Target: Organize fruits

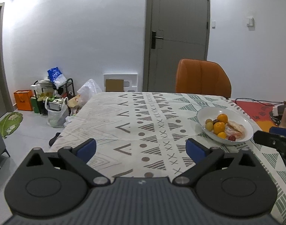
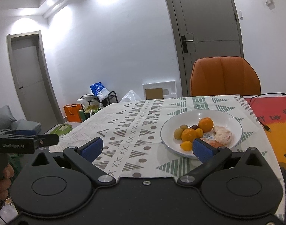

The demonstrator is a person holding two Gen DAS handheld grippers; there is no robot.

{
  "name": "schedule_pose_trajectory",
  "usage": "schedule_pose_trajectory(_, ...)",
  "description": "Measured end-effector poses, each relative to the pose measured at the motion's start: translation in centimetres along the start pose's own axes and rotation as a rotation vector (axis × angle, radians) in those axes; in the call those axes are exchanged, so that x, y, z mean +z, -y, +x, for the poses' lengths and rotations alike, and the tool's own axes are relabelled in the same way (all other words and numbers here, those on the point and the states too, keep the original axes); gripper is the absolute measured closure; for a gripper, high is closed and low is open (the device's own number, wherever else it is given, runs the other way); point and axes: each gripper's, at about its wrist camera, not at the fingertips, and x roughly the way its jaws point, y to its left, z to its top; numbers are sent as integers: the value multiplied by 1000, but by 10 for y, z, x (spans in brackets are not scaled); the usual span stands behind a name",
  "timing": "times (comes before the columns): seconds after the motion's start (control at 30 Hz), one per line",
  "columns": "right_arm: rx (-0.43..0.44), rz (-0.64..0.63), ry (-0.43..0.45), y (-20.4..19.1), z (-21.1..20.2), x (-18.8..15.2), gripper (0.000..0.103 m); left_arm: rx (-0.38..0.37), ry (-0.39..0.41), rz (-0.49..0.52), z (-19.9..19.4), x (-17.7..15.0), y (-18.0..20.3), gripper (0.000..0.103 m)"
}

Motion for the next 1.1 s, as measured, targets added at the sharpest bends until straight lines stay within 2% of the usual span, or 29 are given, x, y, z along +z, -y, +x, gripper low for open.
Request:
schedule_pose_trajectory(0.23, 5, -11, -7, -9, -10, -4, 0, 24, -1, -2, -10, -5, -5, 2)
schedule_pose_trajectory(0.53, 9, -16, -20, -14, -15, -15, 0, 2, -38, 4, -7, -11, 2, 2)
schedule_pose_trajectory(1.1, 1, -26, -28, -13, -17, -17, 0, 4, -42, 13, -6, -14, 8, 2)
